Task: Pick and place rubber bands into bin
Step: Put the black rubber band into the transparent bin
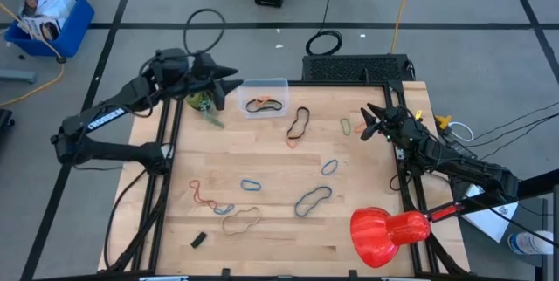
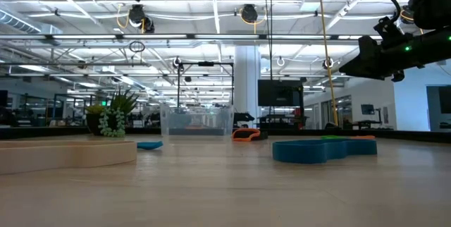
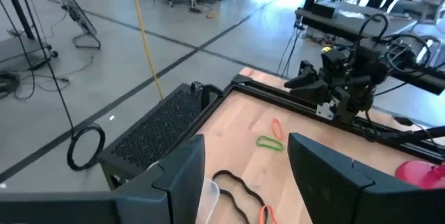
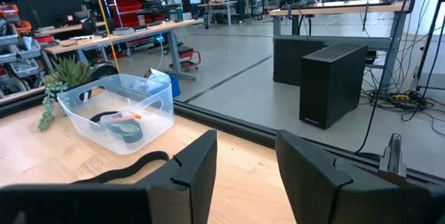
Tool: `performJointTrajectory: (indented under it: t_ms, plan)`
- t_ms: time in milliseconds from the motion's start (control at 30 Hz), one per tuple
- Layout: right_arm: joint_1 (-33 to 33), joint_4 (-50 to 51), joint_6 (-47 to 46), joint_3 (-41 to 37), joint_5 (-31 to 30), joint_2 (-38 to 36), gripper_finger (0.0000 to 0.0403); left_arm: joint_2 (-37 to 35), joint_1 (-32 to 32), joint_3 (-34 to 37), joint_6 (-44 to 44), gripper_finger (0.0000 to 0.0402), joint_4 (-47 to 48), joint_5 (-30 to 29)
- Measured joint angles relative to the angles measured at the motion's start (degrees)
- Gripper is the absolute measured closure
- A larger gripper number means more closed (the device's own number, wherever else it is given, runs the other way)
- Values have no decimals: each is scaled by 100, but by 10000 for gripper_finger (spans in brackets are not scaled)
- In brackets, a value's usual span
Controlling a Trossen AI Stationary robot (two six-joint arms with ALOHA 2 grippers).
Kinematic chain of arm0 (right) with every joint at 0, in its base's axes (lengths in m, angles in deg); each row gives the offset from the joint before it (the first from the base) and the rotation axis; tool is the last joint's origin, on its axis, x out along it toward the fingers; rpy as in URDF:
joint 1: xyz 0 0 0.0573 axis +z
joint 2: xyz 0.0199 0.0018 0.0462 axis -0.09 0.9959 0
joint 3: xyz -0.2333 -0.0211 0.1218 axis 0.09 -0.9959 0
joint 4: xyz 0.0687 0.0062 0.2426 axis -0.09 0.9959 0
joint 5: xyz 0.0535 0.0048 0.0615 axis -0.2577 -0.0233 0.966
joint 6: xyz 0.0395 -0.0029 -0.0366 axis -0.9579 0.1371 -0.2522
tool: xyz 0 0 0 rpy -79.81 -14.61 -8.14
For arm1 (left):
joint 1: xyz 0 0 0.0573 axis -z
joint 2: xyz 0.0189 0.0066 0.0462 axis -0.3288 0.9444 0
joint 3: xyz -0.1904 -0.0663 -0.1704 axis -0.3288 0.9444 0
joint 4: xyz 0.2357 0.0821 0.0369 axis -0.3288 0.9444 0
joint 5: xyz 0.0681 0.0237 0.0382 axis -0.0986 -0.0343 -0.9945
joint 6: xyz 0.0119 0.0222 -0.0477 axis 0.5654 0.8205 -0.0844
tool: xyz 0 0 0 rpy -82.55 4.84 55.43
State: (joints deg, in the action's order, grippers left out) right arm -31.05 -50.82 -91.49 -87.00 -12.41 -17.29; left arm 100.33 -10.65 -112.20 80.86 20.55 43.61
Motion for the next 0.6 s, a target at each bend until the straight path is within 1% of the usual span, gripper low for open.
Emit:
performJointTrajectory:
  t_ms: [333,500,600]
  plan:
    - [0,2,0,0,-4,0,261,-1410,32,2315,-251,188,-1565,2]
    - [0,2,1,2,-7,0,261,-1895,113,3334,-392,188,-2447,4]
    - [0,3,17,2,-9,0,261,-2119,114,3803,-400,188,-2717,6]
